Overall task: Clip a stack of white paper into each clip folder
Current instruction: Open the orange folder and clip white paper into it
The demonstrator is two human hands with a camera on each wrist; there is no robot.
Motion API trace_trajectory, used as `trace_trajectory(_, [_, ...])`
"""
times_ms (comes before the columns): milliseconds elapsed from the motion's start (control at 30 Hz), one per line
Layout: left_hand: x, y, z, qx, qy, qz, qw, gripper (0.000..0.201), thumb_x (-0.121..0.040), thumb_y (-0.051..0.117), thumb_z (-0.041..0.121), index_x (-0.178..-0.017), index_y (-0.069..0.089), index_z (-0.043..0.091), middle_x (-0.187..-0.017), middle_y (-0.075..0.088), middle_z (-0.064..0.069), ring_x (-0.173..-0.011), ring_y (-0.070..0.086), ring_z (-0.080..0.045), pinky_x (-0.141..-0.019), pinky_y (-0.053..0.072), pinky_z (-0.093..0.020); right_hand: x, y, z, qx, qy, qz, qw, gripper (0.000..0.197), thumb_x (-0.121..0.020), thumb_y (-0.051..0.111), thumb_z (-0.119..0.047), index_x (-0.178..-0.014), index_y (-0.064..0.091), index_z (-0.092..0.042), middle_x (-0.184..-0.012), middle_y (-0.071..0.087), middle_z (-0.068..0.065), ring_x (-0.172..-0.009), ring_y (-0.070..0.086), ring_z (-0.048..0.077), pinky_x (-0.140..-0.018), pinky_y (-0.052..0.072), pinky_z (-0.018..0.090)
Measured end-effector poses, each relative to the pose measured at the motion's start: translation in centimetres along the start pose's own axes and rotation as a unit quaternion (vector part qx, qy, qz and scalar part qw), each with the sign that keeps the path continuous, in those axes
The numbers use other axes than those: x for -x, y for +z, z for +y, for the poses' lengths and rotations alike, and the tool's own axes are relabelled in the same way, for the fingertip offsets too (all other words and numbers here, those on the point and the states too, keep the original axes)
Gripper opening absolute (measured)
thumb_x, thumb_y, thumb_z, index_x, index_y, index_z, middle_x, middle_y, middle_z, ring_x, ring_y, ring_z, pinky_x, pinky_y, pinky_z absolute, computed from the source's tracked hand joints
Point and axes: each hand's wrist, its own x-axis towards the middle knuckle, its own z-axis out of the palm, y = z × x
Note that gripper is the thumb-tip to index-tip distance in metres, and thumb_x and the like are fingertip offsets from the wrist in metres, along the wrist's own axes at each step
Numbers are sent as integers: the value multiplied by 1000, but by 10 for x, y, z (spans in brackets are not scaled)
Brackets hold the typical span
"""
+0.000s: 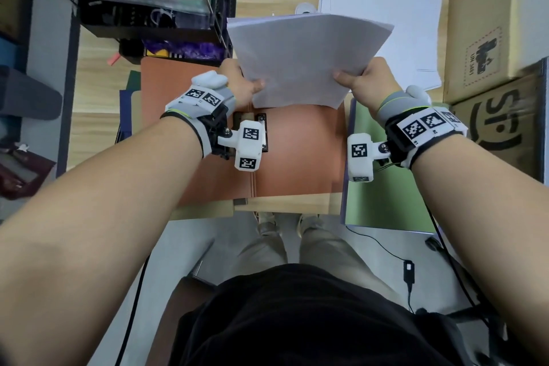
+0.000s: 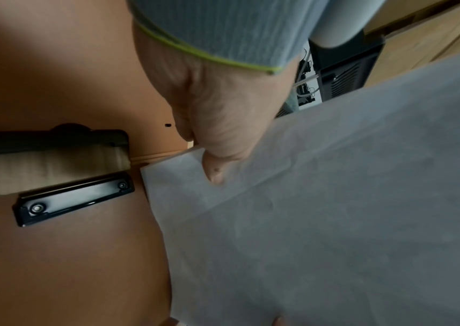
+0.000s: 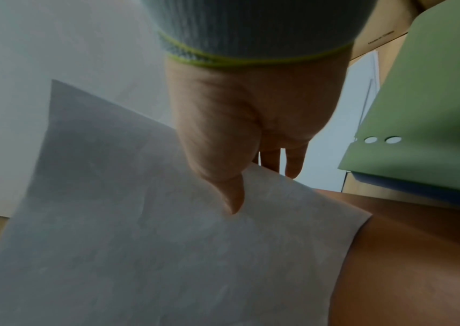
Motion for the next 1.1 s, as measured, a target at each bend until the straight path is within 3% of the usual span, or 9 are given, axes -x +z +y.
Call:
trace_trajectory(167, [-1,9,-11,3,-24,-8,1000,42,-78,79,23,-117,67,10,-113,71,-6,-99,68,-23,-94,54,-43,0,1,8,13,18,-9,1000,29,-85,72,-12,-114,71,-13,-108,73,1,-101,70,18,-98,53,38])
trace_trajectory(333, [-3,16,-15,0,-49,-6,999,48,-80,75,40,-120,65,13,-115,71,-5,-98,66,-23,-94,53,-41,1,2,10,43,34,-9,998,30,-85,71,-27,-112,71,-15,-110,74,5,-104,69,33,-96,53,48])
trace_trajectory(433, [-7,15,-15,-6,-35,-7,999,48,-78,71,51,-113,69,18,-110,72,1,-96,69,-19,-91,55,-42,-1,1,8,66,29,9,997,31,-91,65,-30,-117,70,-14,-111,72,1,-103,68,23,-97,52,39])
trace_trajectory(533, [0,14,-4,-33,-28,-62,997,34,-92,66,30,-116,67,6,-115,69,-7,-100,67,-23,-94,52,-38,0,-1,4,62,49,11,997,29,-94,58,-30,-115,69,-13,-108,72,3,-97,69,24,-91,55,39])
trace_trajectory(667, [9,21,-13,-108,-68,-104,986,41,-93,63,37,-117,64,4,-115,68,-10,-102,65,-30,-96,50,-45,6,8,13,78,122,-9,989,37,-82,66,-41,-106,71,-13,-98,73,5,-86,71,29,-79,58,42])
trace_trajectory(800, [16,35,-39,-147,-125,-148,970,48,-85,67,49,-107,66,7,-105,71,-10,-92,68,-30,-89,55,-48,18,18,35,114,215,-25,970,44,-76,77,-48,-99,59,-15,-85,62,-1,-71,60,21,-56,48,28])
trace_trajectory(933, [24,46,-50,-95,-183,-185,961,25,-93,66,28,-92,60,4,-78,65,-7,-64,64,-20,-66,57,-33,18,23,56,169,239,-26,956,55,-85,69,-41,-120,56,-1,-104,68,10,-90,66,30,-86,55,38])
trace_trajectory(1000, [25,49,-59,-122,-179,-168,962,20,-93,65,23,-99,64,4,-78,67,-6,-66,65,-20,-66,56,-33,18,21,61,188,248,-18,950,42,-90,66,-32,-113,54,0,-103,66,12,-79,63,28,-79,51,34])
trace_trajectory(1100, [23,51,-70,-235,-157,-143,949,29,-84,70,41,-93,63,14,-95,73,-10,-85,71,-27,-81,59,-42,19,17,72,199,259,2,945,38,-91,65,-28,-116,57,-1,-86,62,7,-81,59,26,-73,42,31])
